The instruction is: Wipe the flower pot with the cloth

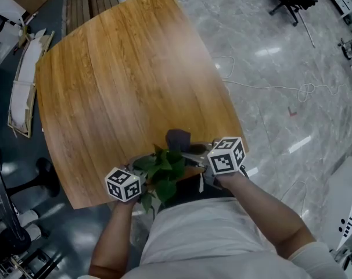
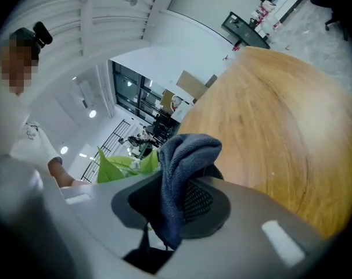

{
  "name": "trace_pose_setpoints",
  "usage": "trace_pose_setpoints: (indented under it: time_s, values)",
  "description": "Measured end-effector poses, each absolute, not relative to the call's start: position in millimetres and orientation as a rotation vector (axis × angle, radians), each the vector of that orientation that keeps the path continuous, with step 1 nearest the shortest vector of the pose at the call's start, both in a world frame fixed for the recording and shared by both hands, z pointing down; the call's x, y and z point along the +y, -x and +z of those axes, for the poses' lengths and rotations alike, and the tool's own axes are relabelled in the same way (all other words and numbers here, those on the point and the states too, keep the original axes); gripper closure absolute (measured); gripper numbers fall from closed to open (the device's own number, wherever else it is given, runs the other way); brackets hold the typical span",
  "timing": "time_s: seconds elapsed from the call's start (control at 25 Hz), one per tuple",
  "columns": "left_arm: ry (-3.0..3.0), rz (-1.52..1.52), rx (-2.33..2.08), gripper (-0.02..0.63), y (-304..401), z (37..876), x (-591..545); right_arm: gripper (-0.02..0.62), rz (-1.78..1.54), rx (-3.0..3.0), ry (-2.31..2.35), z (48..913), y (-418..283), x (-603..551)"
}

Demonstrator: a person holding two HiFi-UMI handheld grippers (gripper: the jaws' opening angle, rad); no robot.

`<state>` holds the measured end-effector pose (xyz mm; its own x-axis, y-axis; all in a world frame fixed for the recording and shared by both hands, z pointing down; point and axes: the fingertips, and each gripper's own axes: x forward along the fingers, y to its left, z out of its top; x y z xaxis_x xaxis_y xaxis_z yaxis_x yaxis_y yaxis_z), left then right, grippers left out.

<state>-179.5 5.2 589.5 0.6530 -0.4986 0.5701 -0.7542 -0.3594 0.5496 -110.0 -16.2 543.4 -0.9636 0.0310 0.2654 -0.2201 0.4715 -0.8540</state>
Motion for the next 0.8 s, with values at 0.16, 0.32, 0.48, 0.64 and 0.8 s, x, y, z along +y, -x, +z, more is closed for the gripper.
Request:
trace_pose_setpoints:
  time_s: [0.16,0.32,0.48,0.64,0.8]
  values:
    - [-1.998,0.327,-0.99,0.595,180,589,2,0.523,1.507,-2.513,-0.157,533,115,-23]
    - [-1.965,0.263,-0.993,0.594,183,589,1,0.523,1.506,-2.395,-0.307,589,97,-36]
    - [-1.881,0.208,-1.009,0.594,190,596,2,0.523,1.482,-2.383,-0.354,595,94,-38]
    - [-1.76,0.134,-1.041,0.595,201,601,-2,0.523,1.462,-2.505,-0.255,539,116,-29]
    - [-1.683,0.077,-1.066,0.594,207,601,-4,0.523,1.432,-2.564,-0.223,520,124,-21]
